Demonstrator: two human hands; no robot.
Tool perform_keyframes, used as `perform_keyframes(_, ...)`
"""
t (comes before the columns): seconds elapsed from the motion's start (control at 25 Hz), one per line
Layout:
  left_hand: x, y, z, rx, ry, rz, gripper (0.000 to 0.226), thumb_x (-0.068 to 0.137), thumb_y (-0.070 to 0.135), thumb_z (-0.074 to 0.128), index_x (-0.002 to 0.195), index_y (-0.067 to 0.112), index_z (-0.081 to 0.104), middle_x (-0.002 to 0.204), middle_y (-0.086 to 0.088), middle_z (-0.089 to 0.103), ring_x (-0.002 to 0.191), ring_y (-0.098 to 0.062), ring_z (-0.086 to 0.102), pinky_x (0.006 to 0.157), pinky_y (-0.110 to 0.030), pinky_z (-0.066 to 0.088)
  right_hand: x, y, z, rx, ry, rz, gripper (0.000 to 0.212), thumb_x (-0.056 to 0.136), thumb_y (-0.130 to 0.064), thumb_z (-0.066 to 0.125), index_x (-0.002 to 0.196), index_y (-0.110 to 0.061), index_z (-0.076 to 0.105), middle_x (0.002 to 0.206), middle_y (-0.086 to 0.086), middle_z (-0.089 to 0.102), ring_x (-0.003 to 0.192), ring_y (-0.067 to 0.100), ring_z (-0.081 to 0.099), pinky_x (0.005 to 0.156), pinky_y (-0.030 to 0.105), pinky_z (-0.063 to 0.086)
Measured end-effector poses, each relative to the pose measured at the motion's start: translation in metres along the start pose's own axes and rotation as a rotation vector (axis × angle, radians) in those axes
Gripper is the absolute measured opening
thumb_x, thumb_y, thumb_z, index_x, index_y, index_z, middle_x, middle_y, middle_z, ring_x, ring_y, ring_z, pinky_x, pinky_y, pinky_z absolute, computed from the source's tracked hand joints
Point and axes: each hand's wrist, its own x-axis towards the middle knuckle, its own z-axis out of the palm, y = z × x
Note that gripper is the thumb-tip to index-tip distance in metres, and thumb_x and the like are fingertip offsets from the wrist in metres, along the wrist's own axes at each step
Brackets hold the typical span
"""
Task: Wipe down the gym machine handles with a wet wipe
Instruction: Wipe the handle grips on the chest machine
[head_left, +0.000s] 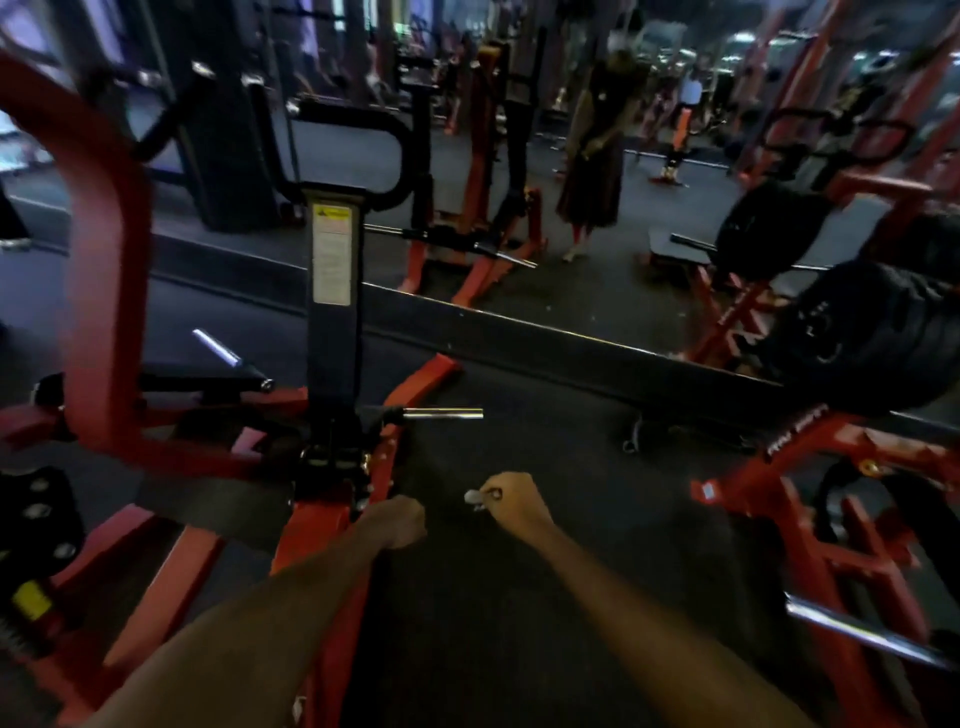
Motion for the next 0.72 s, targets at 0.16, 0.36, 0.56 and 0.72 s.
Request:
perform_keyframes(0.16,0.034,-0.012,-0.056,-0.102,0.15,-0.087,0.036,0.095,0.022,0.047,0.12,-0.003,0.057,0.127,-0.017,0.058,0.115,-0.033,0.055,0.092,-0.037,0.041,0.081,-0.015,-0.018,0.021,-0.015,-0.11,0.01,0.086,-0.02,0.064,0.082,-0.018,0.072,0.086,0.0,0.07,0.08,0.009,0.064,0.076,0.029,0.054)
perform_keyframes(0.36,0.085,-0.034,-0.113,-0.114,0.349,-0.149,0.034,0.097,0.025,0.044,0.119,0.005,0.061,0.118,-0.014,0.064,0.108,-0.029,0.06,0.068,-0.02,0.044,0.184,-0.047,-0.044,0.04,-0.009,-0.282,0.013,0.083,-0.012,0.064,0.088,-0.011,0.075,0.089,0.007,0.073,0.083,0.017,0.067,0.073,0.027,0.05)
perform_keyframes(0.56,0.128,-0.07,-0.192,-0.085,0.627,-0.215,0.025,0.092,0.025,0.048,0.1,0.01,0.066,0.106,-0.01,0.067,0.1,-0.029,0.062,0.079,-0.033,0.045,0.284,-0.103,-0.083,0.084,0.066,-0.513,0.021,0.08,-0.022,0.071,0.06,-0.015,0.07,0.054,-0.007,0.058,0.056,0.009,0.055,0.054,0.021,0.038)
perform_keyframes(0.72,0.164,-0.099,-0.252,-0.294,0.916,-0.256,0.014,0.086,0.015,0.057,0.091,0.007,0.067,0.097,-0.013,0.068,0.09,-0.033,0.062,0.073,-0.034,0.045,0.334,-0.149,-0.098,0.171,0.129,-0.695,0.008,0.078,-0.01,0.071,0.08,-0.004,0.075,0.079,0.01,0.072,0.069,0.005,0.062,0.064,0.022,0.045)
